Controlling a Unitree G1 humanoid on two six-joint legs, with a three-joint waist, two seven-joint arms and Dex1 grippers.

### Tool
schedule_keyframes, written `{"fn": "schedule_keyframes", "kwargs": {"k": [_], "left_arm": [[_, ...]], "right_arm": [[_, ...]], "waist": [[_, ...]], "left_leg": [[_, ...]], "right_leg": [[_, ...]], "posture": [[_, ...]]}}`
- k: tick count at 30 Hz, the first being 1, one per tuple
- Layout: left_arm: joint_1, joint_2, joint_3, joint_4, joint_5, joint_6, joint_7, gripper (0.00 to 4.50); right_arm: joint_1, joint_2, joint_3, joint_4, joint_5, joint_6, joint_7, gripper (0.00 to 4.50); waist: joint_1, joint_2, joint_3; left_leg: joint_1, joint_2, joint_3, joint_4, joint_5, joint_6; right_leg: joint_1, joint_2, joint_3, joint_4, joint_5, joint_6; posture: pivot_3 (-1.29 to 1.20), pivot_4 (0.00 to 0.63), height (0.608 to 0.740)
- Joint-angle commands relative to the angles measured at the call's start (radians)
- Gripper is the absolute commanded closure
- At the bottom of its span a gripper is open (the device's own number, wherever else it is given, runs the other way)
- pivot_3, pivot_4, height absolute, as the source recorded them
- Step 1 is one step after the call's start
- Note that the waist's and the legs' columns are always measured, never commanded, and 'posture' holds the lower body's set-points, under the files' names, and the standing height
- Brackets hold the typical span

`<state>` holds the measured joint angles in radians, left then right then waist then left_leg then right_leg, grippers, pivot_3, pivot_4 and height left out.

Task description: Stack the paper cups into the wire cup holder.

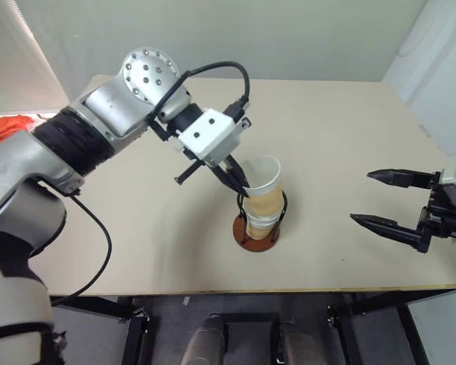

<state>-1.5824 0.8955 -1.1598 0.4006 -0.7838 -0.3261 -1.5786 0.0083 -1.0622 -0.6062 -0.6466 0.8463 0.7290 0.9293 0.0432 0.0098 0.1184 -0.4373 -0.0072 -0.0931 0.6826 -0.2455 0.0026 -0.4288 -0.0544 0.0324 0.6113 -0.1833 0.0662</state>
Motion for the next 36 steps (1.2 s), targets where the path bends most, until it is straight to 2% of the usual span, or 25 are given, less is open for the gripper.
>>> {"fn": "schedule_keyframes", "kwargs": {"k": [1, 9, 13, 16, 19, 24, 28, 33, 36], "left_arm": [[-0.026, 0.004, 0.008, 0.002, -0.003, 0.004, -0.036, 3.21], [0.003, -0.006, 0.08, 0.055, 0.046, -0.005, -0.036, 0.45], [0.071, 0.055, 0.173, 0.06, 0.02, 0.104, -0.036, 0.45], [0.173, 0.157, 0.265, 0.039, -0.029, 0.229, -0.036, 0.45], [0.327, 0.281, 0.445, -0.012, -0.133, 0.416, -0.036, 0.45], [0.71, 0.447, 0.758, -0.078, -0.172, 0.551, 0.039, 0.45], [0.962, 0.48, 0.987, -0.112, -0.156, 0.59, 0.117, 0.45], [1.184, 0.48, 1.247, -0.139, -0.128, 0.635, 0.169, 0.45], [1.28, 0.461, 1.362, -0.193, -0.103, 0.671, 0.188, 0.45]], "right_arm": [[-0.006, 0.003, -0.027, -0.021, 0.007, -0.009, -0.013, 0.09], [-0.043, -0.003, 0.034, 0.015, -0.007, -0.034, 0.002, 0.09], [-0.113, -0.008, 0.131, 0.072, -0.029, -0.067, 0.032, 0.09], [-0.173, -0.014, 0.22, 0.148, -0.067, -0.104, 0.089, 0.09], [-0.229, -0.029, 0.297, 0.25, -0.116, -0.154, 0.181, 0.09], [-0.332, -0.041, 0.369, 0.418, -0.177, -0.213, 0.29, 0.09], [-0.398, -0.036, 0.405, 0.505, -0.217, -0.24, 0.334, 0.09], [-0.471, -0.021, 0.444, 0.574, -0.253, -0.257, 0.366, 0.09], [-0.499, -0.008, 0.465, 0.598, -0.269, -0.266, 0.38, 0.09]], "waist": [[0.0, 0.0, 0.0], [0.0, 0.0, 0.0], [-0.006, 0.001, 0.0], [-0.024, 0.003, -0.001], [-0.029, 0.003, 0.0], [-0.03, 0.004, -0.001], [-0.017, 0.003, -0.001], [-0.019, 0.002, -0.001], [-0.023, 0.001, -0.001]], "left_leg": [[0.0, 0.0, 0.0, 0.0, 0.0, -0.001], [-0.001, 0.0, 0.0, 0.0, -0.001, -0.003], [0.0, 0.001, 0.0, -0.001, -0.002, -0.003], [0.001, 0.001, 0.0, -0.002, -0.001, -0.004], [0.001, 0.003, -0.001, -0.002, 0.002, -0.008], [0.001, 0.003, -0.002, -0.005, 0.003, -0.009], [0.002, 0.003, -0.004, -0.006, 0.004, -0.01], [0.004, 0.003, -0.005, -0.009, 0.004, -0.014], [0.008, 0.003, -0.005, -0.016, 0.004, -0.013]], "right_leg": [[0.0, 0.0, 0.0, 0.0, 0.0, 0.0], [0.0, 0.0, 0.0, -0.001, 0.0, 0.004], [0.0, 0.0, 0.0, -0.001, 0.0, 0.006], [-0.001, 0.001, 0.0, 0.0, 0.0, 0.006], [-0.002, 0.002, -0.001, 0.001, -0.001, 0.005], [-0.004, 0.003, -0.001, 0.001, -0.003, 0.001], [-0.005, 0.003, -0.002, 0.008, -0.01, -0.012], [-0.009, 0.002, -0.003, 0.017, -0.013, -0.02], [-0.009, 0.002, -0.003, 0.018, -0.012, -0.023]], "posture": [[0.0, 0.15, 0.74], [0.0, 0.15, 0.74], [0.0, 0.15, 0.74], [0.0, 0.15, 0.74], [0.0, 0.15, 0.74], [0.0, 0.15, 0.74], [0.0, 0.15, 0.74], [0.0, 0.15, 0.74], [0.0, 0.15, 0.74]]}}
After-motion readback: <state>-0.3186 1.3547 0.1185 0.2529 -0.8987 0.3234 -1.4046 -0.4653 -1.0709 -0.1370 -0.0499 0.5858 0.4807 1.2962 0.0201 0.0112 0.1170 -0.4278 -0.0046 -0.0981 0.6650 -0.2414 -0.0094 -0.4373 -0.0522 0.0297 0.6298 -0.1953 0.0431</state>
